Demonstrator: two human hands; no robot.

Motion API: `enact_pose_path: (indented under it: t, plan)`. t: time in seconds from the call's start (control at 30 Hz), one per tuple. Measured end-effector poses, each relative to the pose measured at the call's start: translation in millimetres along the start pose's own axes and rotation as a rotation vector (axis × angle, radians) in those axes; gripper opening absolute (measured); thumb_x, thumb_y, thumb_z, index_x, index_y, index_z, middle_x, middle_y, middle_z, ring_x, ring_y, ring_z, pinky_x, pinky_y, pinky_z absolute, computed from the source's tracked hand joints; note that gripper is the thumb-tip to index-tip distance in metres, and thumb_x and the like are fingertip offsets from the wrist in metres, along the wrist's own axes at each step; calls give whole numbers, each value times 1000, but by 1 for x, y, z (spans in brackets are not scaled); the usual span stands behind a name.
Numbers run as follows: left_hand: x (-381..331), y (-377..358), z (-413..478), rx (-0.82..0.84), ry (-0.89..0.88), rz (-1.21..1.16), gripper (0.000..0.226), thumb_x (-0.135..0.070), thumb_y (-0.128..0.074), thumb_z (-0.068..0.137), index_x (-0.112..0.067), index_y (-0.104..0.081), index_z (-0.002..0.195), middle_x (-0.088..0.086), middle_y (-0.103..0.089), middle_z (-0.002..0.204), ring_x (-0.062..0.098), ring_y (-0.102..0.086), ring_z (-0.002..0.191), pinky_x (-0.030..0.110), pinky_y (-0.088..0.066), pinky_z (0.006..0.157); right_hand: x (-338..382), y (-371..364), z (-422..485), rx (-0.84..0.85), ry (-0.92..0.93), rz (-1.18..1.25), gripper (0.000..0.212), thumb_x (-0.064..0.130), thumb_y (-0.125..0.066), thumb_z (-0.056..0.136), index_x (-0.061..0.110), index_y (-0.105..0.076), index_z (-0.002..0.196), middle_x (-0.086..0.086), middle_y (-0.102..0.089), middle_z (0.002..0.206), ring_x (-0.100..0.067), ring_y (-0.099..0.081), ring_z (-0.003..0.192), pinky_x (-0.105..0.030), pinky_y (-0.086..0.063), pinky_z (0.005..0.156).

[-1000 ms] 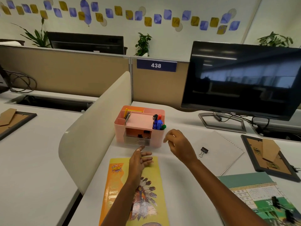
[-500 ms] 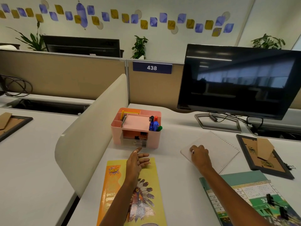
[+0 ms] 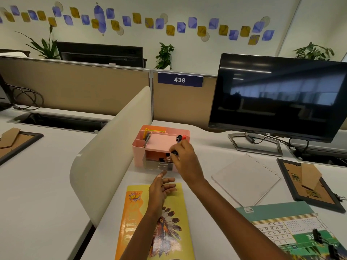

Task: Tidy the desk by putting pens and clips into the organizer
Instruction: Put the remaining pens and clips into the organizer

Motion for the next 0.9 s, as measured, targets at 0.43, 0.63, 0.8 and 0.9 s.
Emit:
enact_pose_path:
  t: [0.43,0.63,0.8,0.9]
  plan:
    - [0,2,2,0,-11,-4,31,-18,-26,101,-6,-46,122,17,-62,85,11,-66,54,21,-55,54,-17,-21,-14,30,-27,-2,13,2,-56,85,1,-66,94,-17,-63,99,-25,-60,94,-20,-46,83]
    - [2,1,3,-21,-10,7,30,-17,-27,101,-3,-49,117,16,-61,83,9,-65,51,20,-55,52,-68,10,-73,-53,-117,-30,21,-13,-57,75,6,-66,74,-10,-61,79,-17,-58,77,-15,-41,76]
    - [7,-2,-1,-40,-67,172,29,-11,-30,101,-2,-56,109,8,-63,71,14,-61,53,16,-50,48,-102,46,-120,-108,-258,-58,28,-18,-57,69,9,-64,68,-5,-59,76,-8,-49,80,2,-34,74]
    - [15,-8,-10,-14,-275,543,27,-19,-37,99,-15,-63,94,1,-63,73,19,-58,66,21,-48,58,-117,77,-146,-129,-310,-85,26,-16,-57,73,8,-64,71,0,-56,79,-9,-53,77,-2,-37,73]
Point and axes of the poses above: each hand's wrist, its own z-axis towards the middle knuckle, its own y-axis out of the back of the hand, x = y × z, the point moved 3 cm from there along z, towards the middle knuckle
